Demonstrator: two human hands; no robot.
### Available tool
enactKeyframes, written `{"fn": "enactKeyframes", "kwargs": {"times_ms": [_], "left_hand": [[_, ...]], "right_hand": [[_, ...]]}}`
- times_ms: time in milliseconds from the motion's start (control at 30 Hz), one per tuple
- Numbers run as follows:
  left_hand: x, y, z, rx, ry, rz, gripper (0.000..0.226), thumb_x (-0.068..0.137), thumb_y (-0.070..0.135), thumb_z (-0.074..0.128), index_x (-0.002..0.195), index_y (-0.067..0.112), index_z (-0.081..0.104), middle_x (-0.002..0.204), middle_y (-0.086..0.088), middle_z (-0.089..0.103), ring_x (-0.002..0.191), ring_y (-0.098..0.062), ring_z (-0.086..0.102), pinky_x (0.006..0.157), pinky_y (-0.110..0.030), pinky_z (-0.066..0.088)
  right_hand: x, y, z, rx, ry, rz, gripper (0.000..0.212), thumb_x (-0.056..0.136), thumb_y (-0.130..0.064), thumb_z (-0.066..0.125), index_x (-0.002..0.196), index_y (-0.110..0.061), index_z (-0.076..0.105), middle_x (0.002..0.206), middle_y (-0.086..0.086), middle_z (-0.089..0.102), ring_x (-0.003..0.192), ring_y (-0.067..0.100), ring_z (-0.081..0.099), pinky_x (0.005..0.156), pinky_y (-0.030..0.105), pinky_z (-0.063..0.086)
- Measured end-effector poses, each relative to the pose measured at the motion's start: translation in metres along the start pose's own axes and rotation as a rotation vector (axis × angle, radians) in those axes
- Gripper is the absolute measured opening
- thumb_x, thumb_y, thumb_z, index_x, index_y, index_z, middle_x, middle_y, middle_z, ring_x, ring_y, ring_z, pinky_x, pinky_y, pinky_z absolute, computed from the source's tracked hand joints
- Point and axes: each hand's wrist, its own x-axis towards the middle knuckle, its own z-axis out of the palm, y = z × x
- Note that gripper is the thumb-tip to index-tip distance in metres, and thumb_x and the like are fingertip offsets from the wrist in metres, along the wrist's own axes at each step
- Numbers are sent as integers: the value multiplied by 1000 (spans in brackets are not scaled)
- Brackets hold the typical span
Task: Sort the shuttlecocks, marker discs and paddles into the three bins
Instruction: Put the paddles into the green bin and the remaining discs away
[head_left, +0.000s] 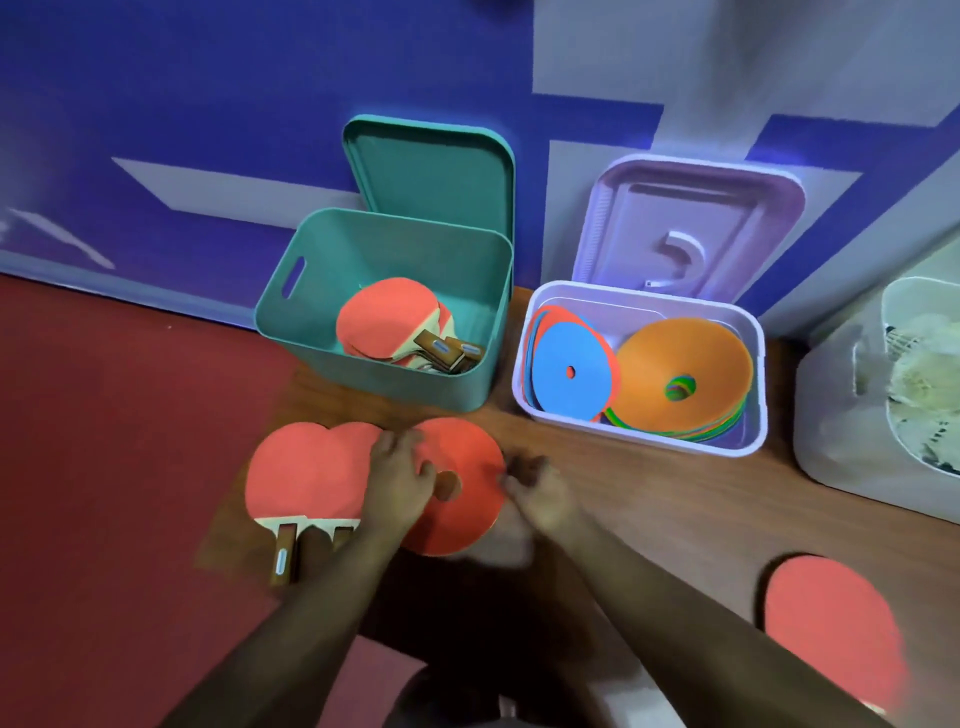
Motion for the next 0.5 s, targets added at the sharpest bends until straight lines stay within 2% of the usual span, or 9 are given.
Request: {"fn": "enactKeyframes", "kwargs": {"times_ms": [67, 100, 133, 167, 233, 300, 367, 433, 500], "left_hand": [[4, -15, 2, 42, -55, -148, 49, 75, 10, 66, 122, 0, 56, 112, -24, 55, 111, -41, 49, 102, -40, 37], [6, -19, 4, 42, -96, -194, 55, 75, 9, 68, 126, -3, 51, 115, -28, 53, 113, -43, 48, 102, -40, 36], [7, -22, 5, 27, -127, -211, 58, 76, 9, 68, 128, -5, 48, 118, -29, 52, 115, -44, 47, 102, -40, 35], [8, -24, 5, 10, -133, -216, 59, 76, 9, 67, 129, -6, 47, 119, -31, 52, 116, -45, 47, 102, -41, 35], [9, -30, 6, -4, -90, -222, 58, 77, 22, 58, 126, -8, 49, 115, -32, 54, 112, -46, 49, 100, -44, 38], [10, -33, 5, -19, -39, -227, 65, 75, 36, 47, 122, -8, 52, 113, -30, 59, 111, -44, 52, 98, -44, 39], [9, -30, 0, -98, -59, -251, 50, 85, 29, 55, 123, -4, 54, 118, -24, 61, 115, -38, 53, 100, -37, 37], [5, -29, -4, -221, -78, -219, 37, 89, 19, 59, 123, 4, 58, 121, -15, 63, 115, -30, 57, 99, -31, 39], [-1, -24, -7, -341, -188, -191, 44, 85, 33, 58, 125, 16, 59, 121, -5, 65, 114, -24, 60, 101, -34, 44]], "right_hand": [[2, -10, 10, 16, -92, 6, 30, 92, -14, 62, 117, 2, 58, 121, 19, 63, 114, 27, 59, 95, 31, 45], [1, -17, 16, 36, -142, 16, 28, 93, -6, 59, 114, 11, 54, 125, 29, 57, 114, 31, 56, 97, 33, 43], [5, -16, 21, 31, -165, 1, 31, 94, 0, 56, 117, 20, 48, 128, 30, 53, 114, 32, 54, 94, 29, 41], [4, -16, 24, 38, -144, 23, 31, 92, 1, 56, 118, 18, 51, 130, 27, 55, 111, 28, 56, 84, 20, 41], [13, -5, 33, 44, -61, 13, 31, 86, 0, 60, 117, -1, 62, 116, 11, 69, 94, 15, 62, 69, 13, 45], [18, 7, 34, 79, -41, -16, 25, 82, 3, 56, 99, -10, 70, 91, 3, 72, 74, 14, 64, 60, 18, 50], [12, 2, 17, 100, -32, -33, 19, 84, 2, 54, 83, -11, 68, 70, 2, 68, 53, 11, 59, 54, 26, 47], [5, 3, -8, 93, 12, -110, 15, 89, -5, 57, 79, -14, 64, 64, -1, 63, 51, 9, 54, 56, 28, 44], [-9, -1, -37, 91, 57, -177, 14, 92, -8, 57, 88, -16, 68, 76, -2, 68, 64, 8, 59, 65, 28, 48]]}}
